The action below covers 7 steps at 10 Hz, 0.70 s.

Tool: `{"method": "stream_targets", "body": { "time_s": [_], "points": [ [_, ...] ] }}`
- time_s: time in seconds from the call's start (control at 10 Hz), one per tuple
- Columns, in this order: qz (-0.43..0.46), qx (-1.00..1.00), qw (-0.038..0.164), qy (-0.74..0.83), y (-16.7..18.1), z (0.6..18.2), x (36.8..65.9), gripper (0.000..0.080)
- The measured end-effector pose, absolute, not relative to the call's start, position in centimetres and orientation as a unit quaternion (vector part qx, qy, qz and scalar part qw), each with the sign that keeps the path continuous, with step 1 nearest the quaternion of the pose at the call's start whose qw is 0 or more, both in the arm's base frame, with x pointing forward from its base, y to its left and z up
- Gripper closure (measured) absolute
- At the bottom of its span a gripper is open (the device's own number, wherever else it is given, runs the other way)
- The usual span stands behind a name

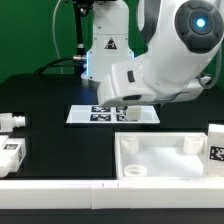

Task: Assemble square table

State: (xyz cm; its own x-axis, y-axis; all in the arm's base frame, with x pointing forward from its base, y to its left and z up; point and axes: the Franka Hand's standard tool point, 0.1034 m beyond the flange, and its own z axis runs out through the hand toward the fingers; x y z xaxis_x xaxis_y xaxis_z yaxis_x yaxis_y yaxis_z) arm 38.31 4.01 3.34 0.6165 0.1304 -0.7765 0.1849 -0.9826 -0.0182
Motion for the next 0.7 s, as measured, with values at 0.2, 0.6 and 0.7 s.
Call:
{"method": "stream_targets", "body": {
  "time_s": [0.2, 0.6, 0.7],
  "points": [
    [-0.434, 0.897, 0.035, 0.075, 3.6, 3.2, 37.7, 0.0151],
    [-0.447, 0.891, 0.047, 0.057, 3.3, 2.1, 36.7, 0.0151],
    [-0.458, 0.886, 0.05, 0.049, 3.1, 1.4, 35.7, 0.0151]
  ]
}}
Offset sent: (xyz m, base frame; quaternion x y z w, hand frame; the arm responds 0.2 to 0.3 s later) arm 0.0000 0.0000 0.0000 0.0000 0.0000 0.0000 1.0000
